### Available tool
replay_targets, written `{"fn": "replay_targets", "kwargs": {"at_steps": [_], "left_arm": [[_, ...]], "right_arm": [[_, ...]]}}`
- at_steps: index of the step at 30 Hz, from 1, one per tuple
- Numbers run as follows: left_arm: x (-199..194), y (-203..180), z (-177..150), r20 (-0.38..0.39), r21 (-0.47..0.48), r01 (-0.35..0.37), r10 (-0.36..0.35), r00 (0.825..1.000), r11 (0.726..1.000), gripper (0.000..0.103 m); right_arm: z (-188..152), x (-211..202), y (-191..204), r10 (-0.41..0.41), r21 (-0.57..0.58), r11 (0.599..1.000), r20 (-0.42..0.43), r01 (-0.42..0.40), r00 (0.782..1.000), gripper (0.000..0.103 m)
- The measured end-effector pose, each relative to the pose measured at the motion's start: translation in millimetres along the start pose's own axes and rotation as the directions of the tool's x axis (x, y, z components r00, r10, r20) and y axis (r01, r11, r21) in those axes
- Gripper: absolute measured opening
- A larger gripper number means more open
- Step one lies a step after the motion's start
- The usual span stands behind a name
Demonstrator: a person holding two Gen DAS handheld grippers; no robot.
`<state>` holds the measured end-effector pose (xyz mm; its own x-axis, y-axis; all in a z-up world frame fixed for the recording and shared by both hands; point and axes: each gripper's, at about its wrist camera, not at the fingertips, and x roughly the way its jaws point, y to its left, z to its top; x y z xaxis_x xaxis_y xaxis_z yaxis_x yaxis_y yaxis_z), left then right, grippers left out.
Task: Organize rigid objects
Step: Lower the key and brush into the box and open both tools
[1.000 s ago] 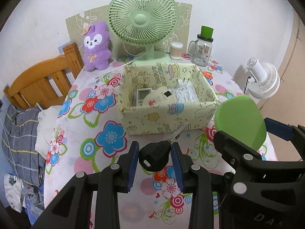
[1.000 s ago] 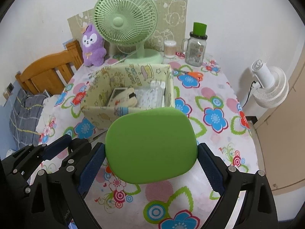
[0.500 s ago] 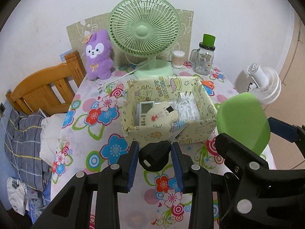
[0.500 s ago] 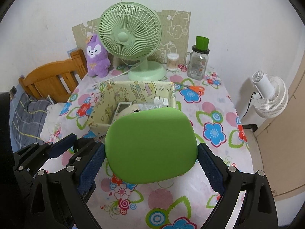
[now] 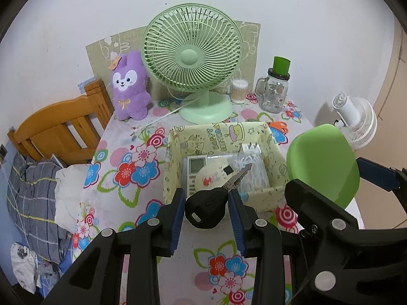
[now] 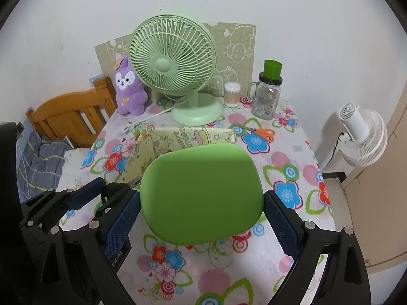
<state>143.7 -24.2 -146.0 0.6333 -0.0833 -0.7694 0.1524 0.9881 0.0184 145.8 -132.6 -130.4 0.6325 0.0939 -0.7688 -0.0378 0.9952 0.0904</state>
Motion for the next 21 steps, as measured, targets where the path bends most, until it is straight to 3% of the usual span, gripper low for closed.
{"fn": "replay_targets", "kwargs": {"at_steps": [21], "left_arm": [[61,8,50,-0.019,-0.025,-0.032,0.032,0.999,0.999,0.035]], "right_arm": [[54,62,-8,0.001,0.002,1.000,-0.011,-0.001,1.000,0.096]]}}
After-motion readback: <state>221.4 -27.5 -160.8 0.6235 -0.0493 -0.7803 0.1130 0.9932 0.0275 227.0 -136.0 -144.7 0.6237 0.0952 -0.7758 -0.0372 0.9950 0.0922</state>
